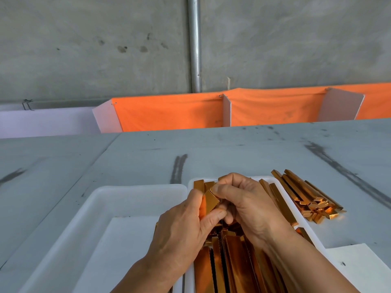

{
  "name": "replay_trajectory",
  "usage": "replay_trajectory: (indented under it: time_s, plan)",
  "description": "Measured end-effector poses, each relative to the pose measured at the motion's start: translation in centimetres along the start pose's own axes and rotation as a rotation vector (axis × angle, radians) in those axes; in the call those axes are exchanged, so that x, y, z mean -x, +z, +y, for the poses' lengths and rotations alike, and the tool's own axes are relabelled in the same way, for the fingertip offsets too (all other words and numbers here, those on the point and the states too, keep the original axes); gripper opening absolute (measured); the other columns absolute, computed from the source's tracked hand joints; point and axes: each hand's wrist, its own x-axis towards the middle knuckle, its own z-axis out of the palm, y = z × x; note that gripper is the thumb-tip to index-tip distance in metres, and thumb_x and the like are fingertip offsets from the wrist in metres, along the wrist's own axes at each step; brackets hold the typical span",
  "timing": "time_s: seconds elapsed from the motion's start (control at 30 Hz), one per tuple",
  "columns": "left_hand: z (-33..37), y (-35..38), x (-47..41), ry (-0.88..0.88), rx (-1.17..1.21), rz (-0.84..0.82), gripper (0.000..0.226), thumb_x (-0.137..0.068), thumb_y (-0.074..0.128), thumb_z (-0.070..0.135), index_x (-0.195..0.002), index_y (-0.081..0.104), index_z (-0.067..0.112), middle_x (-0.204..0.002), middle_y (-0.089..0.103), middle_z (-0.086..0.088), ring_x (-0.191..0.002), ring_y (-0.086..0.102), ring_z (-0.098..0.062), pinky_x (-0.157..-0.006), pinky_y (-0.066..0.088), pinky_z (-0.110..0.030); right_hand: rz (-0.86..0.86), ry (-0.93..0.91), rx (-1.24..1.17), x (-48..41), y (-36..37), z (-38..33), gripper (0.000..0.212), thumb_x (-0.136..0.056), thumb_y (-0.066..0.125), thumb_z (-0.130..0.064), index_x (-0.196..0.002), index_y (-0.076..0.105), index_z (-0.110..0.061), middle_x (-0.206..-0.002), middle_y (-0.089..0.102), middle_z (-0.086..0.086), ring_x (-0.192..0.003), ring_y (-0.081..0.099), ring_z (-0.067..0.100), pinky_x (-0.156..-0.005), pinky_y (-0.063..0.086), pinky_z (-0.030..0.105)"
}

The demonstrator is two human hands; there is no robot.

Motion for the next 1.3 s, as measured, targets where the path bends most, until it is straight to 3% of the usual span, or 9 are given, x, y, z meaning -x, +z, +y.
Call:
replay_trajectory:
  time_s: [0.13, 0.47, 0.73, 0.9, 1.03, 1.13, 1.3]
  plan:
    - [-0.1, 0.0, 0.0, -0.002, -0.015, -0.004, 0.055, -0.071, 0.013, 0.084, -0.088, 0.03, 0.034, -0.065, 0.042, 0.012, -0.058, 0.049, -0.002, -0.052, 0.034, -0.012, -0.009, -0.009, 0.007, 0.1, 0.1, -0.2, 0.02, -0.086, 0.071, -0.007, -0.068, 0.069, -0.017, -0.056, 0.056, 0.01, -0.04, 0.043, 0.017, -0.043, 0.044, 0.022]
    - [-0.4, 0.1, 0.1, 0.026, -0.02, 0.002, 0.048, -0.075, 0.016, 0.083, -0.086, 0.03, 0.038, -0.062, 0.041, 0.011, -0.055, 0.048, -0.002, -0.051, 0.035, -0.013, -0.025, 0.042, -0.019, 0.2, -0.2, -0.6, 0.018, -0.084, 0.071, -0.003, -0.069, 0.071, -0.013, -0.055, 0.057, 0.013, -0.037, 0.045, 0.017, -0.04, 0.043, 0.022]
    - [-0.4, -0.1, -0.1, -0.019, 0.006, -0.006, 0.047, -0.074, 0.019, 0.08, -0.085, 0.028, 0.035, -0.062, 0.041, 0.015, -0.055, 0.047, 0.002, -0.05, 0.033, -0.01, -0.024, -0.099, 0.167, 0.5, -0.2, -0.3, 0.01, -0.085, 0.074, -0.022, -0.077, 0.075, -0.017, -0.063, 0.067, 0.01, -0.045, 0.055, 0.015, -0.054, 0.05, 0.02]
    - [-0.6, 0.0, -0.2, -0.058, -0.031, 0.009, 0.056, -0.071, 0.016, 0.082, -0.093, 0.031, 0.032, -0.064, 0.041, 0.015, -0.055, 0.047, -0.002, -0.05, 0.034, -0.011, -0.044, -0.121, 0.212, 0.6, -0.2, -0.4, 0.014, -0.091, 0.067, -0.018, -0.084, 0.078, -0.021, -0.072, 0.072, 0.014, -0.053, 0.06, 0.017, -0.061, 0.052, 0.021]
    - [-0.8, 0.1, -0.3, -0.084, -0.028, 0.029, 0.056, -0.072, 0.019, 0.082, -0.091, 0.033, 0.031, -0.061, 0.042, 0.013, -0.052, 0.047, -0.002, -0.048, 0.035, -0.011, -0.009, -0.186, 0.294, 0.9, 0.0, -0.4, 0.018, -0.091, 0.066, -0.013, -0.09, 0.08, -0.024, -0.07, 0.072, 0.004, -0.053, 0.062, 0.013, -0.062, 0.053, 0.019]
    - [-1.1, 0.1, -0.3, -0.097, -0.027, 0.047, 0.055, -0.072, 0.017, 0.08, -0.089, 0.033, 0.03, -0.06, 0.041, 0.012, -0.05, 0.044, -0.003, -0.048, 0.035, -0.013, -0.025, -0.19, 0.339, 0.9, 0.4, -0.1, 0.024, -0.091, 0.066, -0.011, -0.099, 0.08, -0.029, -0.082, 0.071, -0.007, -0.062, 0.065, 0.012, -0.066, 0.054, 0.022]
    - [-1.3, 0.0, -0.3, -0.131, -0.035, 0.055, 0.054, -0.066, 0.009, 0.077, -0.088, 0.03, 0.032, -0.061, 0.043, 0.011, -0.05, 0.046, -0.004, -0.044, 0.034, -0.013, -0.02, -0.206, 0.372, 1.0, 0.9, 0.2, 0.021, -0.09, 0.07, -0.017, -0.101, 0.079, -0.032, -0.081, 0.07, -0.015, -0.072, 0.066, 0.002, -0.067, 0.05, 0.016]
